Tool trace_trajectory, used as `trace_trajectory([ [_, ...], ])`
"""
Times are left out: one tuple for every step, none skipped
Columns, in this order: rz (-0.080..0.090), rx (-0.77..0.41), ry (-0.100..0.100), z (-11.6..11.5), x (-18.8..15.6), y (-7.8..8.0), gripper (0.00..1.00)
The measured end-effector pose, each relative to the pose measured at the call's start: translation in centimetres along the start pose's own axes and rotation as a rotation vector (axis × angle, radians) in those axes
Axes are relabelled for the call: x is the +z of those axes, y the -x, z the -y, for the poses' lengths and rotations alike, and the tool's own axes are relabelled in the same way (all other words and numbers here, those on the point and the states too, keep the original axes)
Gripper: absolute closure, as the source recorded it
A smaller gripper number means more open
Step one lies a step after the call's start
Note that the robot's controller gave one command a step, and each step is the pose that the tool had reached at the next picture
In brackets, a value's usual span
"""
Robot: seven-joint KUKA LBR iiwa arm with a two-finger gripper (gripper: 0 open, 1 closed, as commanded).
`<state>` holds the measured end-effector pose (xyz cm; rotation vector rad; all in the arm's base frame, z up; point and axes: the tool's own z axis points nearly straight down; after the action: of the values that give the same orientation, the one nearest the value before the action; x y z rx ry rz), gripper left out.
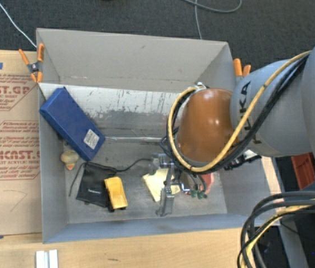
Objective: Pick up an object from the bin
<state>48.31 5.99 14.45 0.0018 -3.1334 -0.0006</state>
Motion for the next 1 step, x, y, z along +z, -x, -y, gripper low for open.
trace_trajectory([
  [0.008,0.001,0.001,0.03,-0.41,0.19,0.00],
])
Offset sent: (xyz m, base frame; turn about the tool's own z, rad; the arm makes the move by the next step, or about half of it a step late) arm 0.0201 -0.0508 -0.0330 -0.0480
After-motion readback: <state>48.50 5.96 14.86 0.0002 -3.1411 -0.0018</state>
